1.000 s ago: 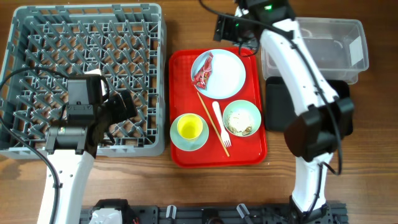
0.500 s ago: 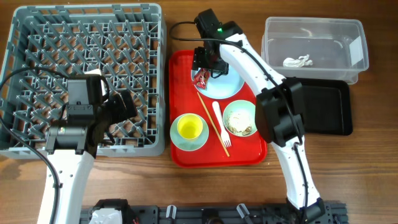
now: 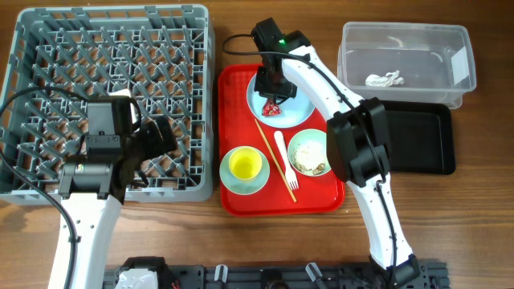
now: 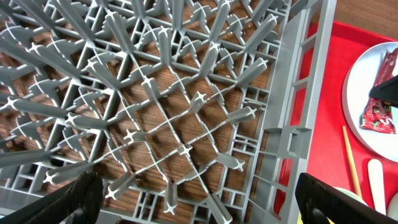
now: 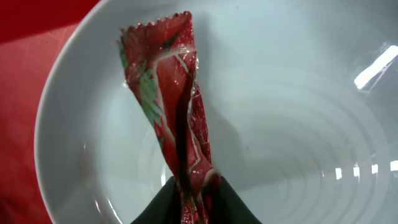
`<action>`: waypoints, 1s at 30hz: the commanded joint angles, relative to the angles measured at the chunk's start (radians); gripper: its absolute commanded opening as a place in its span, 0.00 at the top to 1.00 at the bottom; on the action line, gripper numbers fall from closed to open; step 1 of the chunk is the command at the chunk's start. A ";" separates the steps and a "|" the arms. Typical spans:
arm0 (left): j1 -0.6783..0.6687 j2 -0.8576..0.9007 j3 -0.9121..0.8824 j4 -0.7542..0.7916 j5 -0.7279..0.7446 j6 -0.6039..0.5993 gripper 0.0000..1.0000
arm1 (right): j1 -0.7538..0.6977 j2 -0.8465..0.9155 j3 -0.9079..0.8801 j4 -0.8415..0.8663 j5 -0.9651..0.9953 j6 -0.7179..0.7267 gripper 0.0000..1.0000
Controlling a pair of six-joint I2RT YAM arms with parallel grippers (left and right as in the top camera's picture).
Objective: Sort waste into correct bins and load items into the dishwasher rack
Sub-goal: 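Move the red wrapper into the clear bin and release it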
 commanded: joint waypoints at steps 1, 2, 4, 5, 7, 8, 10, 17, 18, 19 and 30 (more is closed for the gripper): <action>-0.002 0.002 0.016 0.003 -0.013 -0.009 0.00 | -0.003 0.023 -0.004 -0.011 0.002 -0.025 0.94; -0.002 0.002 0.016 0.003 -0.013 -0.009 0.00 | -0.008 0.010 -0.003 -0.019 0.003 -0.043 0.96; -0.002 0.002 0.016 0.003 -0.013 -0.009 0.00 | -0.031 -0.041 -0.003 -0.025 0.003 -0.082 0.96; -0.002 0.002 0.016 0.003 -0.013 -0.009 0.00 | -0.047 -0.074 -0.003 -0.027 0.003 -0.100 0.96; -0.002 0.002 0.016 0.002 -0.013 -0.009 0.00 | -0.089 -0.156 -0.003 -0.026 0.011 -0.126 0.96; -0.002 0.002 0.016 0.003 -0.013 -0.009 0.00 | -0.115 -0.197 -0.003 -0.026 0.025 -0.128 0.96; -0.002 0.002 0.016 0.003 -0.013 -0.009 0.00 | -0.166 -0.258 -0.003 -0.027 0.056 -0.127 0.96; -0.002 0.002 0.016 0.003 -0.013 -0.009 0.00 | -0.373 -0.319 -0.009 -0.059 0.048 -0.100 0.96; -0.002 0.002 0.016 0.003 -0.013 -0.009 0.00 | -0.400 -0.319 -0.013 -0.058 0.048 -0.101 0.94; -0.002 0.002 0.016 0.003 -0.013 -0.009 0.00 | -0.415 -0.319 -0.012 -0.057 0.048 -0.101 0.85; -0.002 0.002 0.016 0.002 -0.013 -0.009 0.00 | -0.477 -0.402 -0.012 -0.131 0.000 -0.223 0.00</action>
